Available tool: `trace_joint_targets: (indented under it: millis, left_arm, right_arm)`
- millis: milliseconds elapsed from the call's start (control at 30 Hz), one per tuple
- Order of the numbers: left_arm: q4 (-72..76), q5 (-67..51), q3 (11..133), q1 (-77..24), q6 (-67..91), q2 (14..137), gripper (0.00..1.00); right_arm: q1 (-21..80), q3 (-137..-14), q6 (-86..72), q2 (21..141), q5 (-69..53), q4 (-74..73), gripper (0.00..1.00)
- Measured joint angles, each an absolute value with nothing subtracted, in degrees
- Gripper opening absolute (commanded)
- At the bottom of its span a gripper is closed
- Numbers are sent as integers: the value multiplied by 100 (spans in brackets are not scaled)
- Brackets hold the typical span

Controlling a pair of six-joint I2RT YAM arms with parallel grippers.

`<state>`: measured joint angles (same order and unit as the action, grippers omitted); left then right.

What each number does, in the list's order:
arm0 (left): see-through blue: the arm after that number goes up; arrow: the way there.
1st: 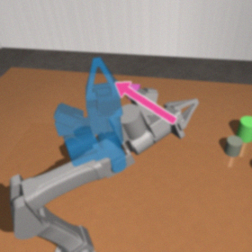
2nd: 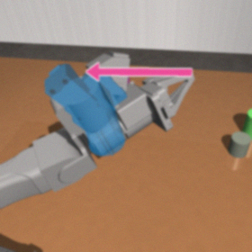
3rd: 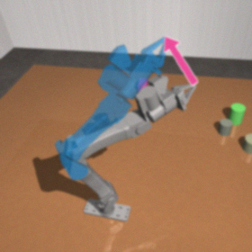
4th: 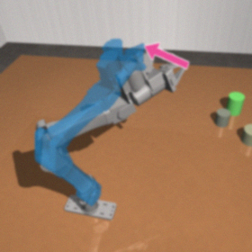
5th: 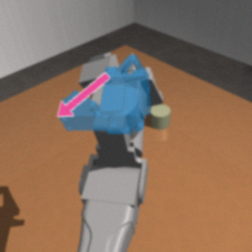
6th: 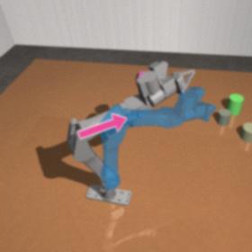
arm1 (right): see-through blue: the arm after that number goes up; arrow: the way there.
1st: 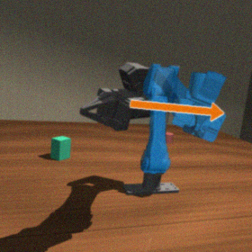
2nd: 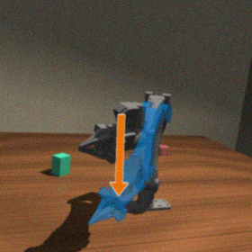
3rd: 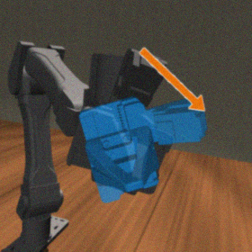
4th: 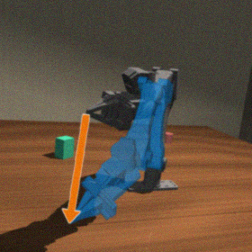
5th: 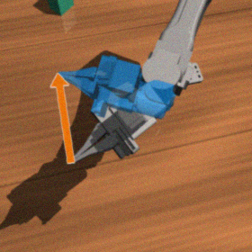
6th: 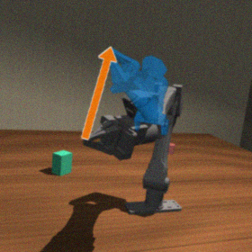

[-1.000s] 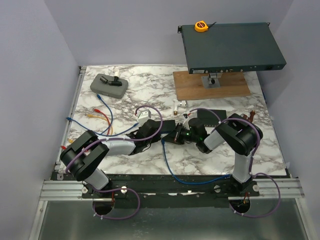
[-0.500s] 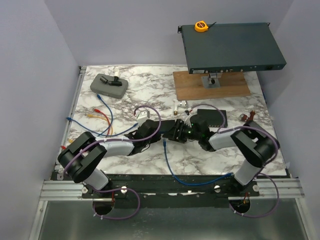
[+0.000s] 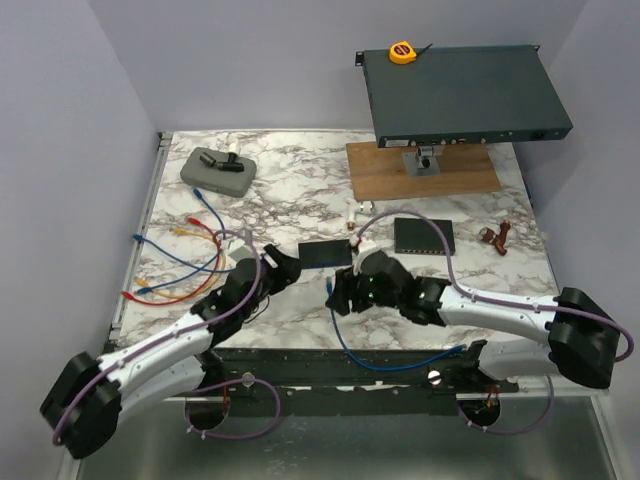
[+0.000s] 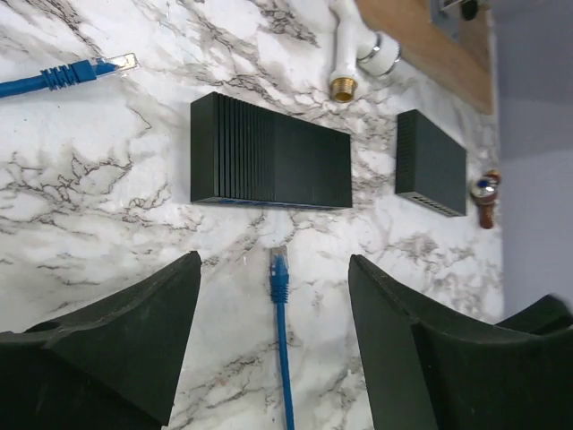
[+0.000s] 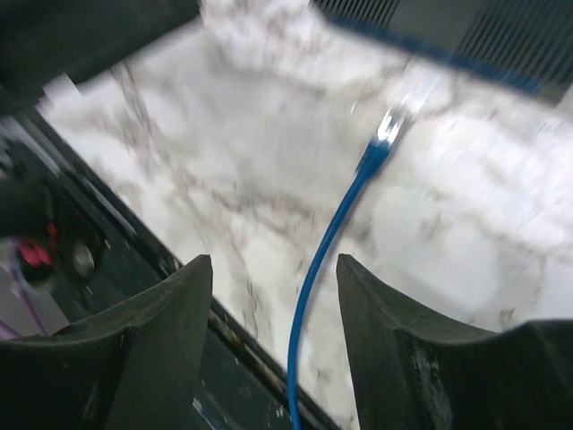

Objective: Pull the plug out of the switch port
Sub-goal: Pull the connector from the switch port, then pick up the connector from the center of the board.

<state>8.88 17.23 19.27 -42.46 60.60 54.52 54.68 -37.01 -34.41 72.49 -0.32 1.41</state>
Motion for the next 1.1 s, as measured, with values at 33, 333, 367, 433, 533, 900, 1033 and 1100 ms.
trace_joint_targets:
  millis: [33,333,367,433,533,900,1033,1100]
  left_arm:
    - [858,1737,1804,-4226,6090,5168,68]
    - [-117,1852,668,-4145,6388,2488,67]
    - [-333,1868,622,-4145,6420,2252,67]
    - [-631,1887,567,-4136,6484,1935,67]
    - [-965,1903,502,-4136,6554,1577,66]
    - [-1509,2038,486,-4136,6635,1444,64]
    - [-1509,2038,486,-4136,6657,1476,64]
    - [-1509,2038,486,-4136,6674,1476,64]
  right_arm:
    - [5778,-3701,-3395,7255,154,-21,58]
    - [6847,-3924,-3291,8099,1275,-602,52]
    - [6886,-4003,-3286,8230,1337,-609,52]
    - [6956,-4143,-3262,8447,1441,-609,50]
    - [7028,-4335,-3229,8746,1570,-609,47]
    - [7057,-4473,-3249,9131,1774,-696,29]
    - [7057,-4473,-3253,9139,1815,-722,17]
    - [7057,-4473,-3275,9139,1826,-742,10]
